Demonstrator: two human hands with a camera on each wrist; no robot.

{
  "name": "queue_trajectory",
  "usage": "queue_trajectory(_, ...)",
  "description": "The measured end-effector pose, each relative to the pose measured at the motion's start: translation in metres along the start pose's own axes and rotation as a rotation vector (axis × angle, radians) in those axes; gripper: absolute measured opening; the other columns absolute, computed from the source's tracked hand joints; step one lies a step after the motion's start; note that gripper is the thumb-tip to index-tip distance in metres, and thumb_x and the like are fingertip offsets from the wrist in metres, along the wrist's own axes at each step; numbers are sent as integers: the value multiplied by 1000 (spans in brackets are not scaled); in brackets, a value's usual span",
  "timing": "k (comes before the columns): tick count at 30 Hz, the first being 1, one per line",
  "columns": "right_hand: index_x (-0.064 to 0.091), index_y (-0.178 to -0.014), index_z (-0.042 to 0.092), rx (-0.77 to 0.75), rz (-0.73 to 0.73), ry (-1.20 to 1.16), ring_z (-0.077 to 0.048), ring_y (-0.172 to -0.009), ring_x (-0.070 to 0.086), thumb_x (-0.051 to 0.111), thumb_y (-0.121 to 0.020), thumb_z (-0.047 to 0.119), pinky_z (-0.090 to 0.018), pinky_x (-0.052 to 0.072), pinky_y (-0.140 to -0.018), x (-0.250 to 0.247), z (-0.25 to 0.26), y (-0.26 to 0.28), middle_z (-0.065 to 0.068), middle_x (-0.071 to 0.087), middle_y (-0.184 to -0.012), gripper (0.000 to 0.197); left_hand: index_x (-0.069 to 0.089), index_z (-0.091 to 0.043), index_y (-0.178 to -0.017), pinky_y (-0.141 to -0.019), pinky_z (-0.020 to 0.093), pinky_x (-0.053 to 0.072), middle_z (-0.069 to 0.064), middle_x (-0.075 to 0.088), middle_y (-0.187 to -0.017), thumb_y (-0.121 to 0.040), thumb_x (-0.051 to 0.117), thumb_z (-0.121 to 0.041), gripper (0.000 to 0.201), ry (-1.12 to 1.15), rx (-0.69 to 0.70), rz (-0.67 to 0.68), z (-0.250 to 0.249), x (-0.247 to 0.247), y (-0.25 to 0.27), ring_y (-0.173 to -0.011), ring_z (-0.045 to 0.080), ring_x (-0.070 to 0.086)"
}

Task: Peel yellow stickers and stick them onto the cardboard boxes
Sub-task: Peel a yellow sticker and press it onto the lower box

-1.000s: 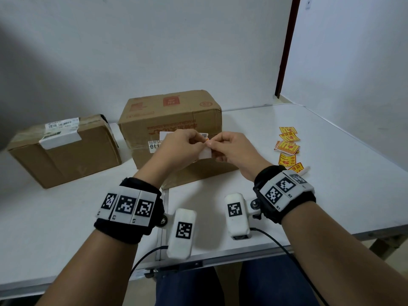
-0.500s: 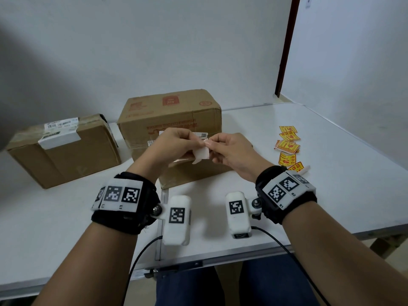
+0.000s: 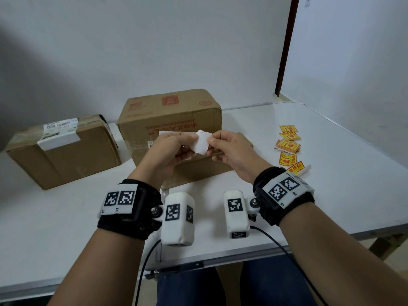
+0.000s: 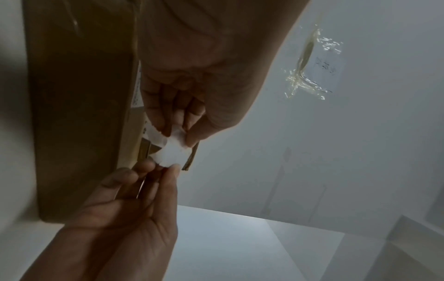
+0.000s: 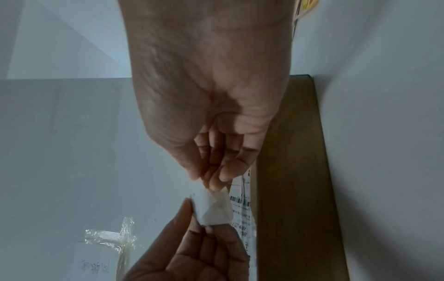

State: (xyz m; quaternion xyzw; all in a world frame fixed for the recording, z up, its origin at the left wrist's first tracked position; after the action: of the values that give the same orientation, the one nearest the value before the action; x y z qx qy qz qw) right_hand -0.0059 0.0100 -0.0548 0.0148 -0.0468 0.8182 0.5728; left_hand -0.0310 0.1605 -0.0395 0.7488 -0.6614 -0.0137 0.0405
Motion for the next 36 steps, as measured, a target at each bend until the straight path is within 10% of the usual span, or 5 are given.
queue_trajectory(14, 59, -94, 5, 42, -56, -80, -10, -65, 60, 53, -97, 11, -19, 50, -59, -4, 1, -3, -4, 62, -75, 9, 67, -10, -80, -65, 21, 52, 0, 56, -65, -90, 64, -11, 10, 235, 23, -167, 5, -1, -5, -65, 9, 54)
queue_trajectory(21, 62, -93, 10, 59, -14, -18, -13, -69, 65, 59, -88, 52, -22, 51, -62, 1, 6, -2, -1, 66, -75, 42, 70, -8, -89, -70, 21, 53, 9, 62, -89, -90, 64, -16, 10, 121, 97, -132, -2, 1, -6, -71, 10, 59)
queue_trajectory(28, 60, -109, 7, 42, -83, -30, -13, -76, 63, 68, -88, 32, -23, 52, -65, -1, 2, -6, -7, 70, -93, 34, 71, -7, -89, -77, 26, 52, 17, 56, -96, -90, 63, -14, 10, 117, 95, -81, -4, 6, -1, -76, 15, 56)
queue_trajectory(36, 62, -89, 10, 48, -69, -25, -13, -77, 57, 69, -88, 21, -18, 49, -59, -5, 2, -7, -7, 65, -91, 13, 68, -6, -88, -64, 18, 53, 12, 57, -86, -91, 62, -12, 9, 98, 97, -110, -3, 6, 1, -64, 7, 58)
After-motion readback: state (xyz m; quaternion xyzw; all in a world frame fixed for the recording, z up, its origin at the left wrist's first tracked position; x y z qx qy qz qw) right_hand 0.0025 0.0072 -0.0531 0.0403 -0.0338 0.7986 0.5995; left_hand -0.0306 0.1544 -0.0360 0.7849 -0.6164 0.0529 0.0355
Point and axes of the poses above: each hand's wrist, its own y-axis away from the middle knuckle, its own x-axis out of the palm, z = x × y, the point moved 5 cm from there along -y, towards the middle knuckle
